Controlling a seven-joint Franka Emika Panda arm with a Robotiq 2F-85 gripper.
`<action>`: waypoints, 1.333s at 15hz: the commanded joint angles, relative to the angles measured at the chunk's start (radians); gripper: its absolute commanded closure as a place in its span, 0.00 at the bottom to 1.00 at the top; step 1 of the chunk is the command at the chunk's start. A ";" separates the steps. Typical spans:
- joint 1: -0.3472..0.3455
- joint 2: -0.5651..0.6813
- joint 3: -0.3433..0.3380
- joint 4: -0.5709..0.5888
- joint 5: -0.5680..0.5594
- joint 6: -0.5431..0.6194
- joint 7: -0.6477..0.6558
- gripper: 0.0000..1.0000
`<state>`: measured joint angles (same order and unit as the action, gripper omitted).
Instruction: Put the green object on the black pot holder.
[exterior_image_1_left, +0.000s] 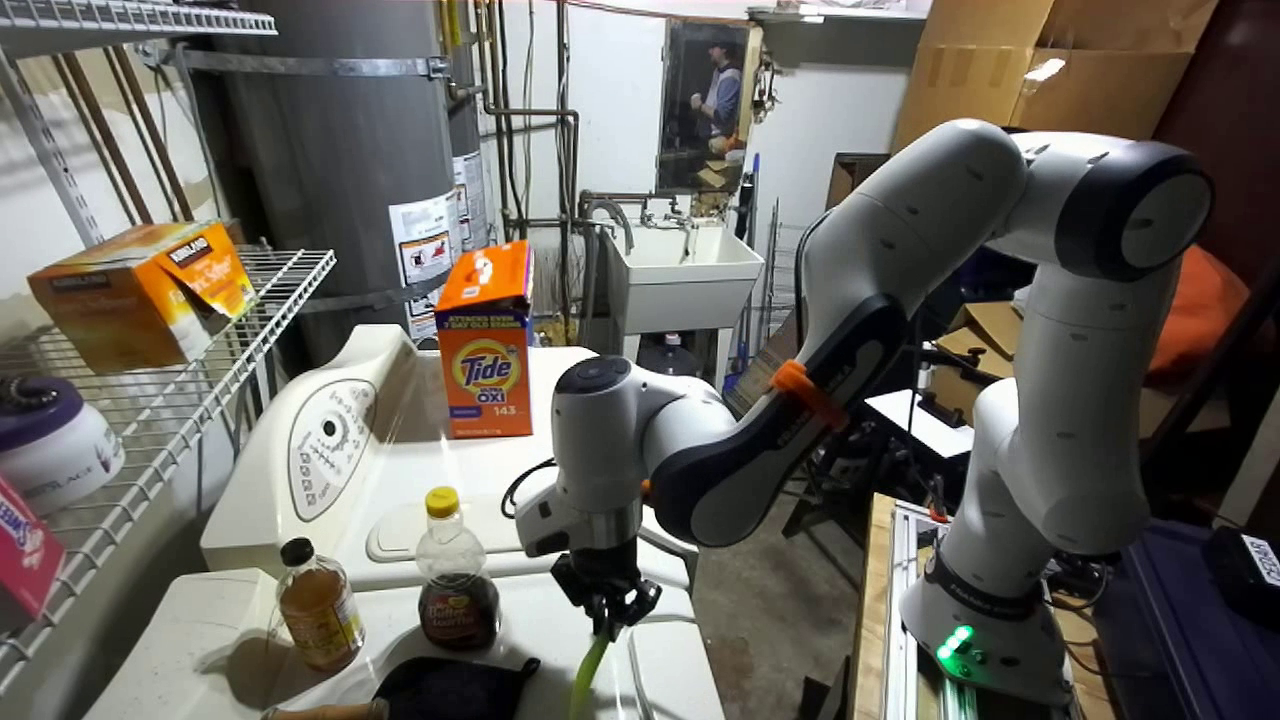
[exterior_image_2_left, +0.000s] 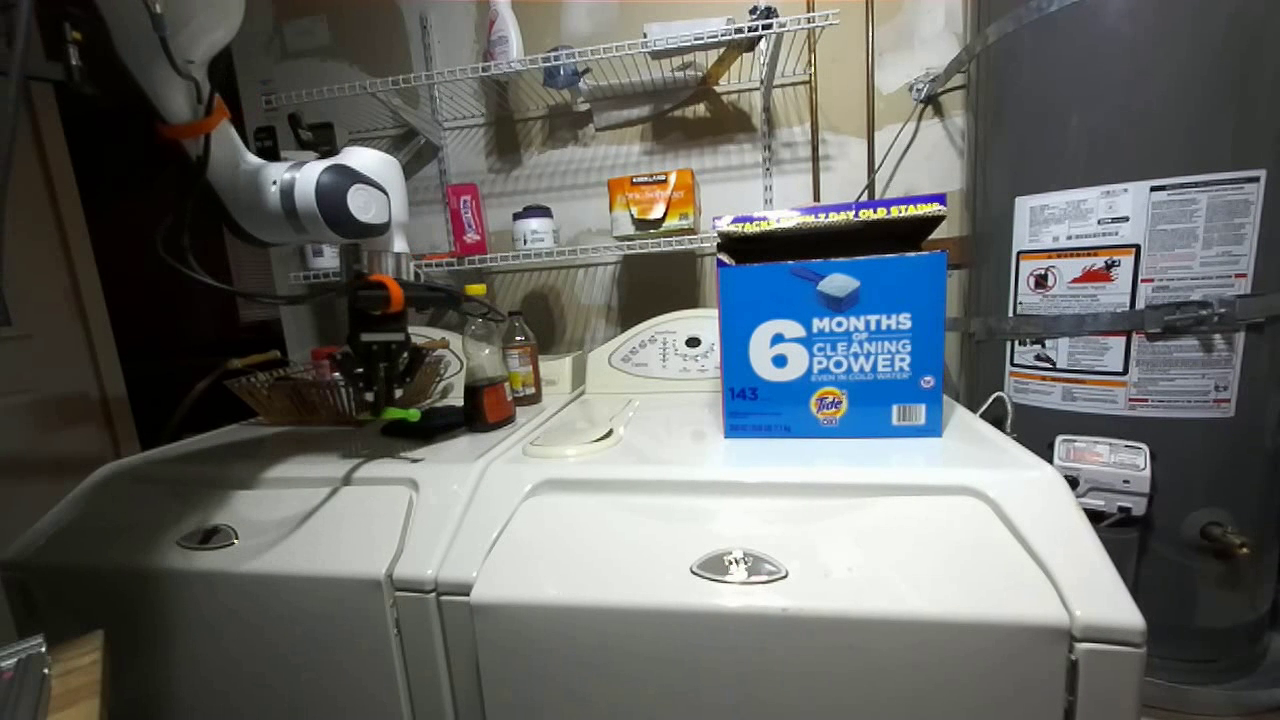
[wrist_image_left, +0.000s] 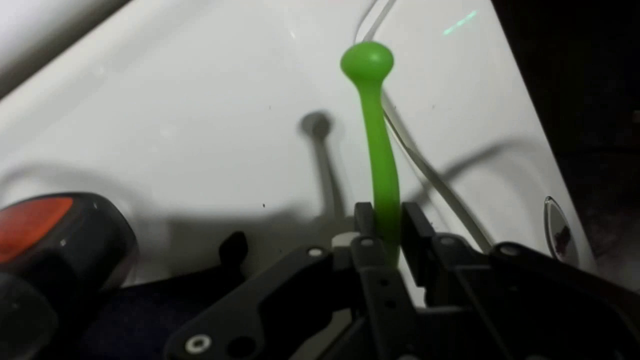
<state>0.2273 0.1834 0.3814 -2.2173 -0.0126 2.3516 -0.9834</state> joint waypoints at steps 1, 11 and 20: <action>0.076 0.100 -0.006 0.120 -0.093 -0.029 0.080 0.96; 0.249 0.423 -0.067 0.542 -0.288 -0.069 0.440 0.96; 0.258 0.517 -0.093 0.716 -0.280 -0.133 0.585 0.44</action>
<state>0.4741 0.6549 0.2648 -1.5837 -0.2952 2.2830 -0.3897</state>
